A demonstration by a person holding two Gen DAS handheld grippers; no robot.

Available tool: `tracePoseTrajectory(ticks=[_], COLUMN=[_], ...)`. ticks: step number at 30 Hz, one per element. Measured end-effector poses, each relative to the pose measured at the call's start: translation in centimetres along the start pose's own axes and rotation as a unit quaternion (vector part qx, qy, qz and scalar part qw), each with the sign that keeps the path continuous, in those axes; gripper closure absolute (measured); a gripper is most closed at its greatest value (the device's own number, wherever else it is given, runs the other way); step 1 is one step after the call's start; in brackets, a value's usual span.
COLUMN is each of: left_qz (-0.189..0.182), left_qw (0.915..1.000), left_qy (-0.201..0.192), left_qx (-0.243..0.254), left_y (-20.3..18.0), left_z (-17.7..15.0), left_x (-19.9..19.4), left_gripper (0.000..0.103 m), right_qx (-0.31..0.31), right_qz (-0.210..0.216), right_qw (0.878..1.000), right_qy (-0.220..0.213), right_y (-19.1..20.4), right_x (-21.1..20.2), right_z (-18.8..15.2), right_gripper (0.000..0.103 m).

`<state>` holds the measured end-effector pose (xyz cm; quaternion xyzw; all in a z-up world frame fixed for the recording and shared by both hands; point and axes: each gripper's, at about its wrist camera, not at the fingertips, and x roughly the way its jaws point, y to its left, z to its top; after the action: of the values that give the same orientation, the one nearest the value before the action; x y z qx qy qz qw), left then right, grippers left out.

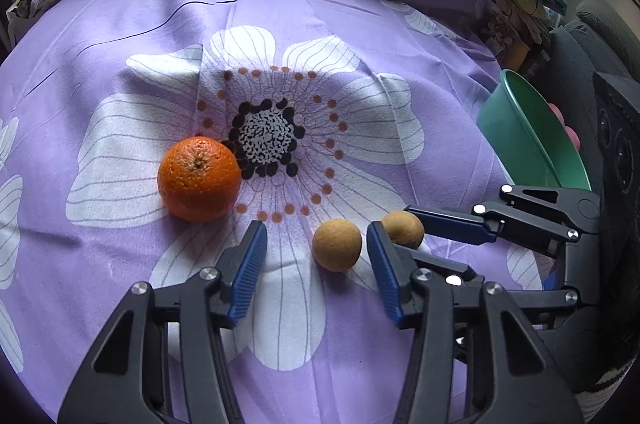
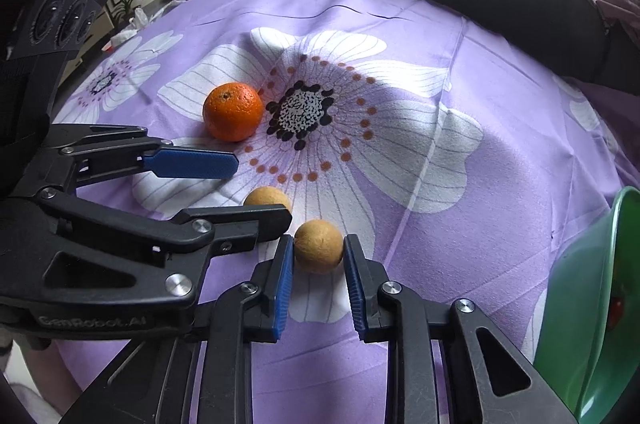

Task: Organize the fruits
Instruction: 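Grasp a tan fruit with the right gripper while the left gripper grasps the other, then carry both held tan fruits over the green bowl with both grippers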

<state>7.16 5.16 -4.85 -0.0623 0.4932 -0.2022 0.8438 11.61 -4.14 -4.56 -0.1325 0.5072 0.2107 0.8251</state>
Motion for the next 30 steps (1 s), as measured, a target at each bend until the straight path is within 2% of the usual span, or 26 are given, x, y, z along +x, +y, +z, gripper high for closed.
tracePoseTrajectory(ticks=[8,9,13,19,30], left_qz=[0.013,0.015,0.032,0.036,-0.005], left_qw=[0.9993,0.9991,0.9982,0.9979,0.9985], left_qy=[0.015,0.018,0.021,0.014,-0.013], left_qx=[0.032,0.035,0.046,0.052,0.053], left_y=[-1.5,-1.6,-2.2,-2.6,-4.6], left_z=[0.3,0.4,0.5,0.2,-1.5], left_x=[0.8,1.0,1.4,1.2,-2.5], left_gripper=[0.063,0.069,0.077,0.077,0.077], right_qx=[0.025,0.029,0.043,0.062,0.097], right_qz=[-0.004,-0.004,-0.003,-0.001,0.004], right_qw=[1.000,0.999,0.998,0.996,0.992], right_qy=[-0.018,-0.021,-0.038,-0.060,-0.081], right_y=[-1.4,-1.5,-1.7,-1.8,-2.4], right_x=[-2.5,-2.9,-4.4,-6.3,-8.5], right_z=[-1.6,-1.8,-2.5,-3.4,-5.7], right_gripper=[0.076,0.076,0.076,0.076,0.076])
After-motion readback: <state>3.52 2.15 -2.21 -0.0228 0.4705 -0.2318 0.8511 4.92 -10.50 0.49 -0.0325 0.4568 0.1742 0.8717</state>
